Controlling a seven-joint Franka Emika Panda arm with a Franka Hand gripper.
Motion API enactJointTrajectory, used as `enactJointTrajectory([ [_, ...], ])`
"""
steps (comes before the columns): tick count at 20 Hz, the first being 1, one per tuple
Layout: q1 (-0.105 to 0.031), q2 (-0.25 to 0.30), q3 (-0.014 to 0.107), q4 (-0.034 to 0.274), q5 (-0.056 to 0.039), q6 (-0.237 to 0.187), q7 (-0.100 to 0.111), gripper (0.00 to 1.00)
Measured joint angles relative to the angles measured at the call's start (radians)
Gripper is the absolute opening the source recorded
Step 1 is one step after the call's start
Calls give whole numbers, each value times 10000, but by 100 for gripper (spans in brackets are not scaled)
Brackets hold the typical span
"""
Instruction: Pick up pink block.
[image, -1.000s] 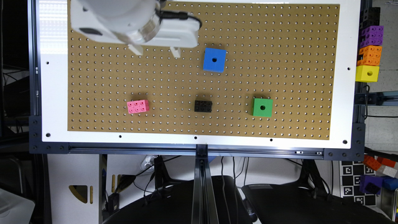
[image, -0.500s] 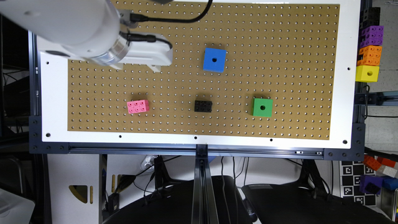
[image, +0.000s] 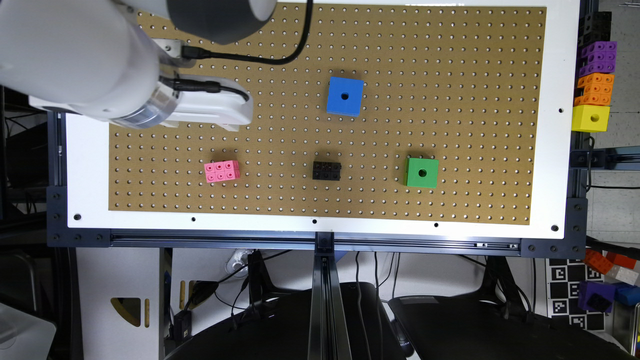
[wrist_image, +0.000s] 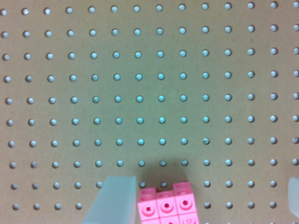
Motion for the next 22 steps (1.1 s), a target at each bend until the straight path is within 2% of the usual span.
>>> enactJointTrajectory([
  [3, -49, 269, 0, 329, 0, -29, -50, 100],
  [9, -49, 605, 0, 753, 0, -37, -64, 100],
  [12, -40, 825, 5, 1066, 0, -65, -64, 100],
  [15, -34, 1199, 19, 1296, 0, -54, -64, 100],
  [19, -31, 1951, 28, 1592, 0, 169, -64, 100],
  [22, -31, 2170, 30, 1793, 0, 154, -65, 100],
])
